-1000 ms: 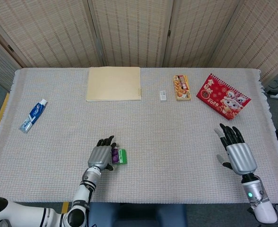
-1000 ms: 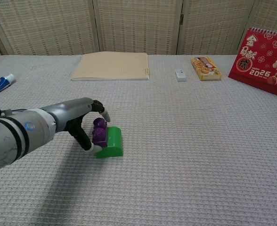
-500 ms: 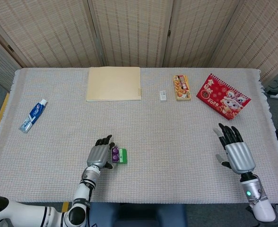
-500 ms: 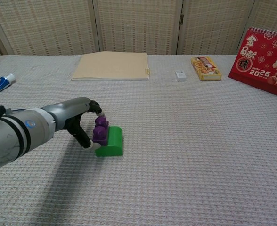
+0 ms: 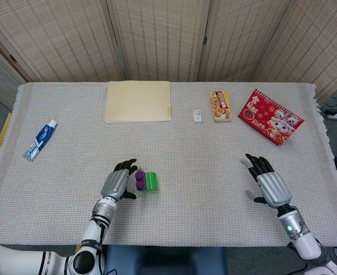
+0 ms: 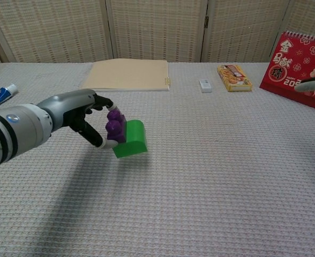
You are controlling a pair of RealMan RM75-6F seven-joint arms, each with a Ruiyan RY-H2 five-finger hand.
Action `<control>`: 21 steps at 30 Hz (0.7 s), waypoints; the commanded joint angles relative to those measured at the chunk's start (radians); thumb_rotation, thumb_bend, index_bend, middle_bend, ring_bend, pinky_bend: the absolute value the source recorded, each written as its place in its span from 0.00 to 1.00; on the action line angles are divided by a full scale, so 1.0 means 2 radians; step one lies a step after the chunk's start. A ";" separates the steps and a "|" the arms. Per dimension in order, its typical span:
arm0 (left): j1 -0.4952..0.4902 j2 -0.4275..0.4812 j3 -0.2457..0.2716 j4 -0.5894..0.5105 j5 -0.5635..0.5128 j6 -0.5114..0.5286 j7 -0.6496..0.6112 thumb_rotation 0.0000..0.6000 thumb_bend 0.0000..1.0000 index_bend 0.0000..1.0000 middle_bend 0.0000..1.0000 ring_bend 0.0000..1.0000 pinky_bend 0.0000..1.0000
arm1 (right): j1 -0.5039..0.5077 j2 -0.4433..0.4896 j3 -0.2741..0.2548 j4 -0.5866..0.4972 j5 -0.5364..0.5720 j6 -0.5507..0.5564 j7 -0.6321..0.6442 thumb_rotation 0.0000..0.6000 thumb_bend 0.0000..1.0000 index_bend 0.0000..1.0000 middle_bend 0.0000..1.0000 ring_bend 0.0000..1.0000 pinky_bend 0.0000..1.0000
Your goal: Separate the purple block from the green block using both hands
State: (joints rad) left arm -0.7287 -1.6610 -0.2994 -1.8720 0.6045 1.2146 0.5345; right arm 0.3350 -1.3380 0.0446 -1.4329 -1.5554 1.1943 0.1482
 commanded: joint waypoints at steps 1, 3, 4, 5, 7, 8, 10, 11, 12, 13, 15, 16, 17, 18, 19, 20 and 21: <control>0.000 0.007 -0.007 -0.009 -0.003 -0.004 -0.007 1.00 0.42 0.59 0.11 0.00 0.00 | 0.065 -0.054 -0.015 0.061 -0.044 -0.066 0.182 1.00 0.35 0.00 0.00 0.00 0.00; -0.001 0.011 -0.009 -0.014 -0.006 -0.006 -0.010 1.00 0.43 0.59 0.11 0.00 0.00 | 0.082 -0.075 -0.019 0.082 -0.053 -0.077 0.244 1.00 0.35 0.00 0.00 0.00 0.00; -0.002 0.012 -0.010 -0.017 -0.009 -0.008 -0.013 1.00 0.43 0.59 0.11 0.00 0.00 | 0.093 -0.082 -0.021 0.090 -0.057 -0.087 0.284 1.00 0.35 0.00 0.00 0.00 0.00; -0.002 0.014 -0.012 -0.021 -0.011 -0.011 -0.017 1.00 0.43 0.59 0.11 0.00 0.00 | 0.108 -0.090 -0.024 0.098 -0.061 -0.097 0.345 1.00 0.35 0.00 0.00 0.00 0.00; -0.004 0.016 -0.013 -0.023 -0.010 -0.012 -0.021 1.00 0.43 0.59 0.11 0.00 0.00 | 0.129 -0.110 -0.027 0.126 -0.073 -0.101 0.432 1.00 0.35 0.00 0.00 0.00 0.00; -0.004 0.017 -0.013 -0.023 -0.010 -0.012 -0.022 1.00 0.43 0.59 0.11 0.00 0.00 | 0.136 -0.120 -0.028 0.140 -0.077 -0.099 0.461 1.00 0.35 0.00 0.00 0.00 0.00; -0.005 0.018 -0.012 -0.024 -0.009 -0.010 -0.026 1.00 0.44 0.59 0.11 0.00 0.00 | 0.146 -0.143 -0.027 0.168 -0.080 -0.088 0.520 1.00 0.35 0.00 0.00 0.00 0.00; -0.005 0.018 -0.013 -0.024 -0.009 -0.010 -0.027 1.00 0.44 0.59 0.11 0.00 0.00 | 0.150 -0.151 -0.028 0.178 -0.082 -0.085 0.541 1.00 0.35 0.00 0.00 0.00 0.00; -0.005 0.019 -0.013 -0.024 -0.009 -0.010 -0.029 1.00 0.44 0.59 0.11 0.00 0.00 | 0.153 -0.160 -0.028 0.187 -0.082 -0.081 0.562 1.00 0.35 0.00 0.00 0.00 0.00; -0.006 0.019 -0.013 -0.024 -0.009 -0.009 -0.031 1.00 0.44 0.59 0.11 0.00 0.00 | 0.156 -0.168 -0.028 0.197 -0.081 -0.077 0.579 1.00 0.35 0.00 0.00 0.00 0.00; -0.007 0.020 -0.015 -0.025 -0.008 -0.009 -0.033 1.00 0.44 0.59 0.11 0.00 0.00 | 0.163 -0.182 -0.028 0.214 -0.080 -0.074 0.606 1.00 0.35 0.00 0.00 0.00 0.00; -0.008 0.020 -0.015 -0.026 -0.008 -0.009 -0.034 1.00 0.44 0.59 0.11 0.00 0.00 | 0.166 -0.189 -0.028 0.221 -0.080 -0.073 0.620 1.00 0.35 0.00 0.00 0.00 0.00; -0.010 0.020 -0.015 -0.026 -0.009 -0.010 -0.035 1.00 0.44 0.59 0.11 0.00 0.00 | 0.170 -0.196 -0.030 0.230 -0.081 -0.071 0.635 1.00 0.35 0.00 0.00 0.00 0.00; -0.011 0.020 -0.015 -0.026 -0.008 -0.009 -0.034 1.00 0.44 0.59 0.11 0.00 0.00 | 0.173 -0.201 -0.031 0.237 -0.083 -0.069 0.645 1.00 0.35 0.00 0.00 0.00 0.00; -0.013 0.019 -0.013 -0.026 -0.006 -0.008 -0.032 1.00 0.44 0.59 0.11 0.00 0.00 | 0.177 -0.208 -0.032 0.245 -0.084 -0.067 0.655 1.00 0.35 0.00 0.00 0.00 0.00; -0.014 0.018 -0.012 -0.026 -0.006 -0.008 -0.032 1.00 0.44 0.59 0.11 0.00 0.00 | 0.180 -0.213 -0.033 0.251 -0.084 -0.064 0.660 1.00 0.35 0.00 0.00 0.00 0.00; -0.016 0.017 -0.013 -0.027 -0.008 -0.007 -0.032 1.00 0.44 0.59 0.11 0.00 0.00 | 0.183 -0.219 -0.033 0.255 -0.085 -0.060 0.669 1.00 0.35 0.00 0.00 0.00 0.00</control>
State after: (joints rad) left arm -0.7580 -1.6249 -0.3254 -1.9243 0.5922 1.1995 0.4702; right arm 0.6750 -1.7447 -0.0145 -0.9522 -1.7140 1.0603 1.4508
